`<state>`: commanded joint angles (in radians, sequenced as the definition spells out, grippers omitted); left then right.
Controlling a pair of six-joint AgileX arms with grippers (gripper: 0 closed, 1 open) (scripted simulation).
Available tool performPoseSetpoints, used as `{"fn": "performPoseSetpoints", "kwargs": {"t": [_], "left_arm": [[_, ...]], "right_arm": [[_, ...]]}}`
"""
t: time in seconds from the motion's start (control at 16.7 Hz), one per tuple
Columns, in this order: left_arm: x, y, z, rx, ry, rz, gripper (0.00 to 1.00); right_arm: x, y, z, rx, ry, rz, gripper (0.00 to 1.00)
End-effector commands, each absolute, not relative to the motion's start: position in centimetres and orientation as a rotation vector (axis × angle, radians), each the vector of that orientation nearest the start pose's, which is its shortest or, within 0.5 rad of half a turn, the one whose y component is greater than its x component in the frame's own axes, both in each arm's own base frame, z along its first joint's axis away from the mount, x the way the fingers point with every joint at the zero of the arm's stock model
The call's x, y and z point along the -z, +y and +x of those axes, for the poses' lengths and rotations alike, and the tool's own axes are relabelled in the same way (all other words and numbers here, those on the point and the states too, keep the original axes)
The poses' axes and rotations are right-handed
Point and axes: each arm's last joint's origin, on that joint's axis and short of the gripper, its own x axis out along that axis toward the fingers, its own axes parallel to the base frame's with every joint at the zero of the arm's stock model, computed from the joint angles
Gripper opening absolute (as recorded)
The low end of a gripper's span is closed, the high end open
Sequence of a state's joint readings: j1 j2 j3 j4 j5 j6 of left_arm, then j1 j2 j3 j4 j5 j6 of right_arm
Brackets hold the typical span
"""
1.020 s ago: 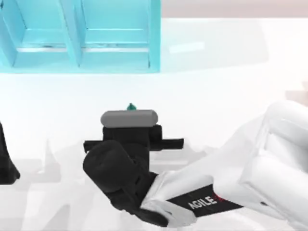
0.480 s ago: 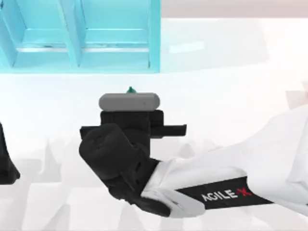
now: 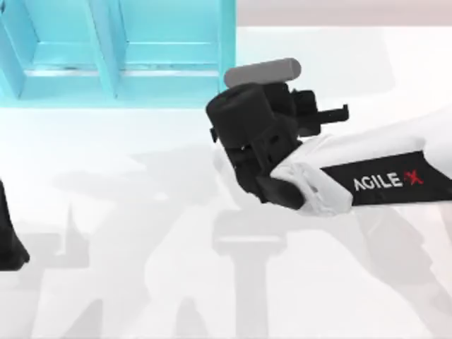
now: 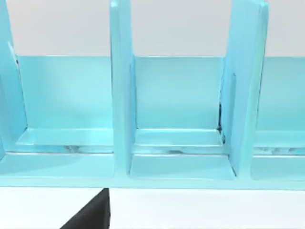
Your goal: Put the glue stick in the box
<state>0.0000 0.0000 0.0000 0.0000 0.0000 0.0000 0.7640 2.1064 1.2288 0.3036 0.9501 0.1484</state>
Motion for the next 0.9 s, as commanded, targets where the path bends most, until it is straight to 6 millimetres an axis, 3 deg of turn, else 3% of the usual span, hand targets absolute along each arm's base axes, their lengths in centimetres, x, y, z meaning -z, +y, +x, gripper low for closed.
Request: {"fn": "performPoseSetpoints", "kwargs": {"t": [0.18,0.3,0.42,0.54,0.66,0.78,0.9], "left_arm": [[-16.0,-0.1,10.6,0.0,0.0,0.0,1.0],[-16.0,-0.1,10.6,0.0,0.0,0.0,1.0],[-16.0,-0.1,10.6,0.0,0.0,0.0,1.0],[-16.0,-0.1,10.6,0.0,0.0,0.0,1.0],[-16.0,-0.1,10.6,0.0,0.0,0.0,1.0],[-16.0,-0.1,10.6,0.0,0.0,0.0,1.0],[-16.0,-0.1,10.6,0.0,0.0,0.0,1.0]], "right_arm": [[-15.3,19.8,39.6,0.252,0.497,-0.437,0.0],[-16.5,11.9,43.0,0.26,0.629,-0.534,0.0],[-17.6,3.5,44.4,0.218,0.758,-0.616,0.0],[-19.0,-4.9,43.8,0.149,0.855,-0.687,0.0],[-20.2,-12.4,41.4,0.063,0.93,-0.754,0.0],[-20.5,-18.1,38.1,-0.063,0.997,-0.799,0.0],[-20.5,-22.1,34.8,-0.217,1.034,-0.817,0.0]]}}
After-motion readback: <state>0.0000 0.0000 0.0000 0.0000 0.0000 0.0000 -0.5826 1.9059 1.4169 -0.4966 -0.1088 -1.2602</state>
